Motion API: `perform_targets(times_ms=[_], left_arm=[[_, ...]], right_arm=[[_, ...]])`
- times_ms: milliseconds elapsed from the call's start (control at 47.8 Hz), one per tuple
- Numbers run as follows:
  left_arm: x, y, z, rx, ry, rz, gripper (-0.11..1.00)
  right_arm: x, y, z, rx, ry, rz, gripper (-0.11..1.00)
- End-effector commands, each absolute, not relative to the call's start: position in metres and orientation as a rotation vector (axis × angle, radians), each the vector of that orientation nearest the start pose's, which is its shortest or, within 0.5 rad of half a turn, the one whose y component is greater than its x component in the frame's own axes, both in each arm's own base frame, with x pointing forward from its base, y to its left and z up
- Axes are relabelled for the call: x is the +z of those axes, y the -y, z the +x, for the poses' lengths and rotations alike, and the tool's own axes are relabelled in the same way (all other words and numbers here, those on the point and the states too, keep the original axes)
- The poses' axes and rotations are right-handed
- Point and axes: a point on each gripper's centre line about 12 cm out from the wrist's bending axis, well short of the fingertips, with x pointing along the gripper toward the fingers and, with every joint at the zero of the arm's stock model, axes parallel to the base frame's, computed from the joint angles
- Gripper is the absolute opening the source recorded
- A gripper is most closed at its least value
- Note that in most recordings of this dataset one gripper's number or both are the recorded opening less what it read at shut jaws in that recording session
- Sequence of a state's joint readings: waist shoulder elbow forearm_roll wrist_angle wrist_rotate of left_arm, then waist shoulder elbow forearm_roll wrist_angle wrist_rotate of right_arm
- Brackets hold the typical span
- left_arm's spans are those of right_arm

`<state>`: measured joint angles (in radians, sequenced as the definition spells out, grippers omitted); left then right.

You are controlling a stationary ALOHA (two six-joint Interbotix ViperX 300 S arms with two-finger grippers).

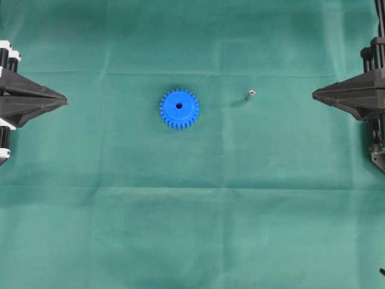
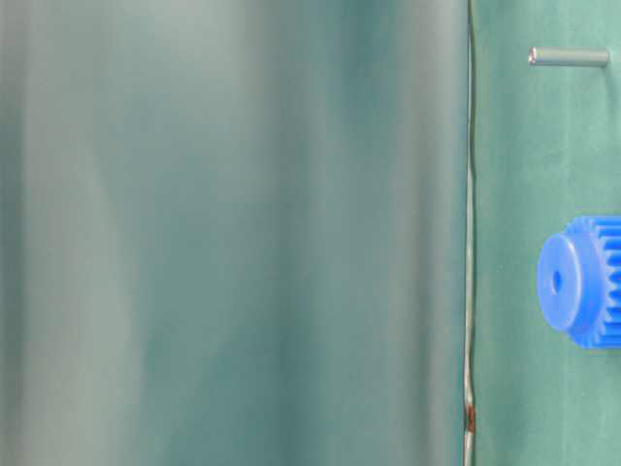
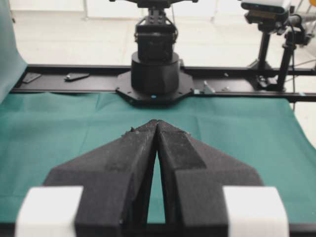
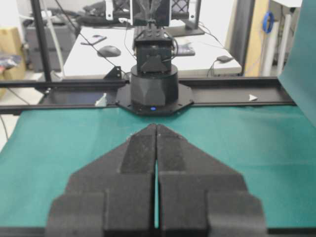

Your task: Insert the shaft placed at a random location into the center hole of the medium gear at another random location.

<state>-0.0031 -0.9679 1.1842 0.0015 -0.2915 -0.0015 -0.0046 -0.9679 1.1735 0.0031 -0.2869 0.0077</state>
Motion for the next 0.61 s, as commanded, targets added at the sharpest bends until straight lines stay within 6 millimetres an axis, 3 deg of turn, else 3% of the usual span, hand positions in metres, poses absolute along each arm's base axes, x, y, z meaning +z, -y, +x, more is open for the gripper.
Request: perform_targets(times_ms=[0,293,585], left_arm=[[0.299,0.003,0.202,-0.015,0.071,0.014,0.03],[0.3,0.003,0.201,-0.015,0.069,0.015,0.03],[0.299,0.003,0.201,-0.015,0.064,0.013,0.03]], right_arm=[[0.299,0.0,0.202,-0.002,0.084,-0.011,0.01],[0.302,0.002,0.205,-0.008,0.04,-0.002,0.01],[0.285,0.011,0.215,-0.05,-0.034,0.007,0.01]])
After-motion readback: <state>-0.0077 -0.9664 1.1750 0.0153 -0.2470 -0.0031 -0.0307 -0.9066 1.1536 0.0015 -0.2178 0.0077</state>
